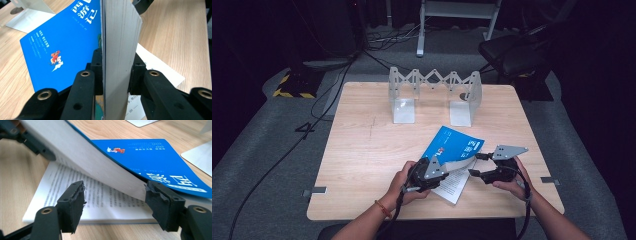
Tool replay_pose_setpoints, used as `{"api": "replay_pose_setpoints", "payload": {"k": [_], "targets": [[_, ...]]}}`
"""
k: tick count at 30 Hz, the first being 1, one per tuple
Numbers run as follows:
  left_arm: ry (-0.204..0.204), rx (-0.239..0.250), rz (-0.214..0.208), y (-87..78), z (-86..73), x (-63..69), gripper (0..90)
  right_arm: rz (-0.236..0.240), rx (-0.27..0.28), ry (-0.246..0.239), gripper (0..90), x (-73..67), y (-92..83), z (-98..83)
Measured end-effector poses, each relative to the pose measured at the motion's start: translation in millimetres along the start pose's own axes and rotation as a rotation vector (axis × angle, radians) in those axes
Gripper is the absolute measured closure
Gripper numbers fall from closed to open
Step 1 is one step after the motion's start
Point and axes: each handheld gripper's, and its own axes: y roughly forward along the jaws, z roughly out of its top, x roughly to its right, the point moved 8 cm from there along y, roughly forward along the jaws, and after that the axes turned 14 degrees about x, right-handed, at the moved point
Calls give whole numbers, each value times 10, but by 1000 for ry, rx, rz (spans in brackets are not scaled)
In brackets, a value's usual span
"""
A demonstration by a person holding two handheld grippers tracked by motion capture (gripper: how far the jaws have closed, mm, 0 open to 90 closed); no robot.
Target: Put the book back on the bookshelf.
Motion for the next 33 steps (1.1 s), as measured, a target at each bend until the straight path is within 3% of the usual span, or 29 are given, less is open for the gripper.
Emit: {"api": "replay_pose_setpoints", "payload": {"k": [4,8,9,13,16,18,23,24,26,29,31,33], "targets": [[1,0,-22,-49,-30,-37,724,13,20,-21,329,-18,-38,38],[-5,3,-45,-87,-53,-70,722,45,58,-82,320,-83,-63,159],[-1,-1,-50,-95,-56,-76,722,77,57,-113,300,-128,-44,218],[-1,-3,-60,-128,-70,-102,722,112,50,-143,286,-143,38,274],[-2,-5,-65,-168,-88,-125,721,136,0,-159,280,-107,169,192],[-10,-3,-66,-199,-100,-144,719,122,-52,-201,283,-35,268,105],[-21,-3,-75,-285,-145,-182,713,85,-102,-271,316,116,382,-12],[-40,0,-78,-301,-153,-197,711,79,-110,-289,321,151,392,-35],[-61,7,-84,-325,-173,-224,703,18,-151,-331,376,255,402,-106],[-53,3,-92,-344,-189,-244,700,5,-131,-337,415,288,382,-144],[-51,9,-98,-358,-180,-271,698,-12,-117,-380,484,254,368,-140],[-76,16,-89,-376,-168,-314,691,-24,-112,-429,533,215,365,-118]]}}
